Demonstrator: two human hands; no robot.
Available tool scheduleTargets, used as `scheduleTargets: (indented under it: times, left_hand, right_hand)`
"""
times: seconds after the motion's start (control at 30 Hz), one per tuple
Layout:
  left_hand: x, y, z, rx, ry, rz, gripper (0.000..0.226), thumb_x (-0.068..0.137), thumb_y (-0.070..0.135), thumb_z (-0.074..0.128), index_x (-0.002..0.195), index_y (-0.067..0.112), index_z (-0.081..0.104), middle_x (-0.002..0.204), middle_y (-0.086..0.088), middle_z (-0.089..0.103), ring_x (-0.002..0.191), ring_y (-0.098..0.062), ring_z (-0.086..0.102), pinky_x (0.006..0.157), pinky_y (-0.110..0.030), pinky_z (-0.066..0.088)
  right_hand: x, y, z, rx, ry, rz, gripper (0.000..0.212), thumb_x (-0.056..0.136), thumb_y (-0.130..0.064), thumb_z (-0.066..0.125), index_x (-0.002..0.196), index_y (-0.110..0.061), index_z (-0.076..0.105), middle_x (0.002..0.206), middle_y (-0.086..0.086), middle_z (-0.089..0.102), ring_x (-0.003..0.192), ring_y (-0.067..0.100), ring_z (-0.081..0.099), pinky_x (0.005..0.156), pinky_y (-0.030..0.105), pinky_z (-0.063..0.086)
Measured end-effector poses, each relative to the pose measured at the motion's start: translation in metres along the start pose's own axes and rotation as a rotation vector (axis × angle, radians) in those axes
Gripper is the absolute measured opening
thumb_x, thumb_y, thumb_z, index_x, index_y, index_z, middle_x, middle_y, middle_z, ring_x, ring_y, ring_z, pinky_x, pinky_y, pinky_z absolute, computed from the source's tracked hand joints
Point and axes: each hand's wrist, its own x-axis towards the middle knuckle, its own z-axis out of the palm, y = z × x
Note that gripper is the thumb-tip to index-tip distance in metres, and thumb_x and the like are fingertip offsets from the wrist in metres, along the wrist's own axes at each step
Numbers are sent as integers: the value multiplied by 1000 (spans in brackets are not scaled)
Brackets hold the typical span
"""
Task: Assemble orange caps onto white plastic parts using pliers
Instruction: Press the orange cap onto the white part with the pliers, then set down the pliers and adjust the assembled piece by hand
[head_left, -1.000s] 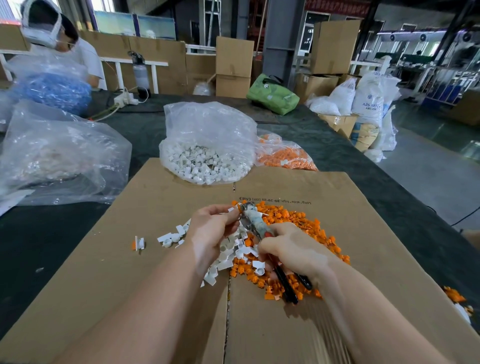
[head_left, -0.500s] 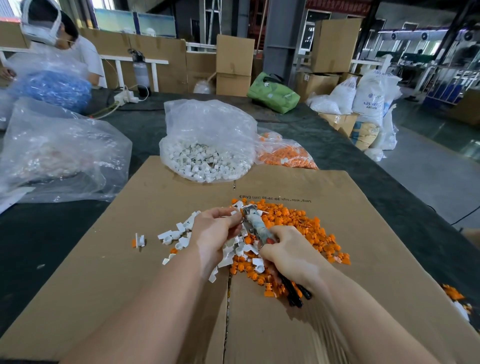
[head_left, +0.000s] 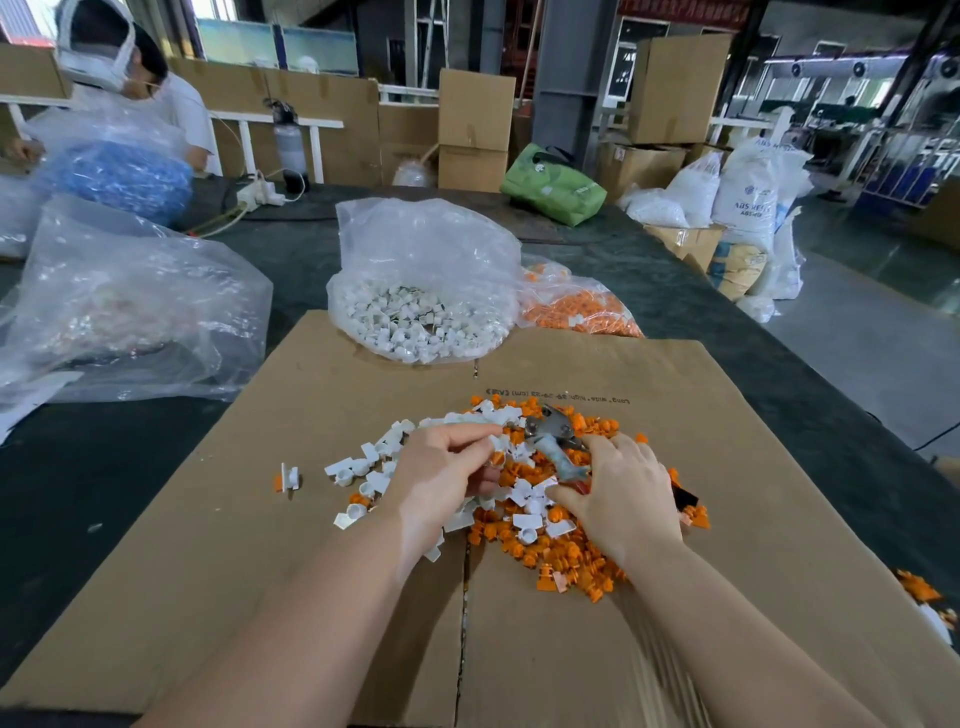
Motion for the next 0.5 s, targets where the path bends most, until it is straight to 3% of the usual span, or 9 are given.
scheduleTargets:
  times: [0.17, 0.27, 0.33, 0.4, 0.5]
  left_hand:
    - [-3, -2, -1, 80, -18, 19, 8, 90, 2, 59, 94, 6, 65, 65, -3, 63, 57, -10, 64, 61, -24, 57]
    - [-3, -2, -1, 139, -15, 35, 10, 89, 3, 61, 90, 9, 69, 71, -7, 65, 55, -8, 61, 56, -20, 54]
    - [-3, -3, 0, 163, -17, 46, 12, 88, 4, 62, 88, 12, 70, 73, -6, 66, 52, -7, 58, 53, -17, 52]
    - [-4, -3, 2, 141, -47, 51, 11, 88, 4, 62, 89, 8, 72, 68, -6, 65, 49, -7, 56, 51, -16, 48]
    - [-6, -3, 3, 130, -76, 47, 14, 87, 4, 62, 86, 12, 74, 69, -7, 66, 53, -7, 57, 53, -16, 48]
  right_hand:
    - [-4, 5, 11, 1, -31, 34, 65, 84, -67, 45, 127, -19, 47, 121, 1, 49, 115, 21, 40, 98, 32, 33]
    - [-9, -1, 7, -77, 23, 31, 63, 88, -65, 39, 136, -23, 42, 132, 0, 44, 124, 23, 35, 106, 38, 24]
    - [-15, -12, 1, 79, 206, -122, 47, 91, -43, 55, 131, -19, 52, 123, 3, 54, 115, 26, 47, 99, 43, 33]
    - [-23, -24, 0, 325, 378, -324, 28, 85, -16, 67, 113, -10, 66, 100, 6, 65, 92, 27, 60, 82, 38, 48]
    - [-31, -35, 1, 468, 386, -419, 11, 81, -2, 68, 90, -7, 71, 82, 5, 66, 78, 23, 62, 74, 23, 45]
